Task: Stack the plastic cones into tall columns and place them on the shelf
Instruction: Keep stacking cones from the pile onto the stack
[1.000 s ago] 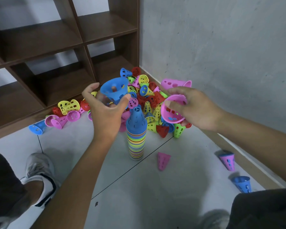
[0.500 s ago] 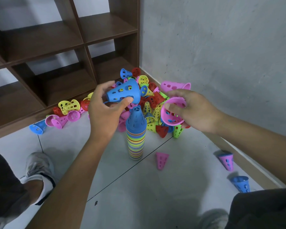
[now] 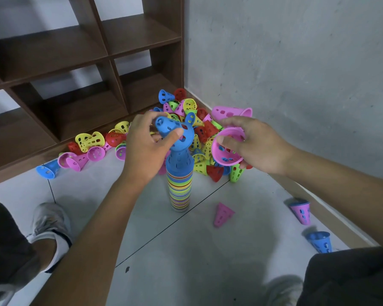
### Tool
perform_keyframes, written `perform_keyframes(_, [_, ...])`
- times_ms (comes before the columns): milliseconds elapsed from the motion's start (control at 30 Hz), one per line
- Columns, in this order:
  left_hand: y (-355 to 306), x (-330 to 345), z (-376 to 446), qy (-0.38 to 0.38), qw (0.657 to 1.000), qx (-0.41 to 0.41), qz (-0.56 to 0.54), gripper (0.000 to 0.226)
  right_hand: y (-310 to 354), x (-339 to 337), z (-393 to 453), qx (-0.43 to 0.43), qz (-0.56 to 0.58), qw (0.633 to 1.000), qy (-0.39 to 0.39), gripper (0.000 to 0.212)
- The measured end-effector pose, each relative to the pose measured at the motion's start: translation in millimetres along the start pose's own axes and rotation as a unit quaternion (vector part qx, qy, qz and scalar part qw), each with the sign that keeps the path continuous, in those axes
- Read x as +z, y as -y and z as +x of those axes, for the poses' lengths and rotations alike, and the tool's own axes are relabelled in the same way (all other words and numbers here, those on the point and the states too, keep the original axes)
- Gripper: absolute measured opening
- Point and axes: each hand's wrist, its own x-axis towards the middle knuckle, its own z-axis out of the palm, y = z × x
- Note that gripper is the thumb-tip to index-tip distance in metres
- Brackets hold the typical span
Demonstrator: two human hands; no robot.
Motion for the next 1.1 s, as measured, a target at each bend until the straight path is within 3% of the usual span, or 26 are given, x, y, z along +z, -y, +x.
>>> perform_keyframes(200, [10, 8, -1, 0.069, 0.996, 0.010, 0.050, 0.044, -1, 0, -1, -0.005, 0.001, 1.000, 0.004, 0.049])
perform_keyframes(367, [6, 6, -2, -0.002, 1.000, 0.001, 0.031, 0.029, -3, 0, -1, -0.008, 0.000, 1.000, 0.004, 0.050])
perform_keyframes(633, [7, 6, -2, -0.002, 1.000, -0.004, 0.009, 0.024, 1, 3, 0, -0.031, 0.029, 0.999, 0.004, 0.048])
perform_keyframes(900, [-8, 12, -6, 0.047, 0.997, -0.040, -0.052, 0.030, 7, 9, -8, -0.127, 0.064, 0.989, 0.050, 0.044])
perform_keyframes(1033, [-12, 16, -9, 0.069, 0.994, -0.024, -0.083, 0.038, 11, 11, -13, -0.160, 0.076, 0.980, 0.090, 0.057])
perform_keyframes(1100, [-15, 18, -11, 0.083, 0.983, -0.046, -0.154, 0.039, 14, 12, -15, -0.161, 0.084, 0.978, 0.107, 0.063])
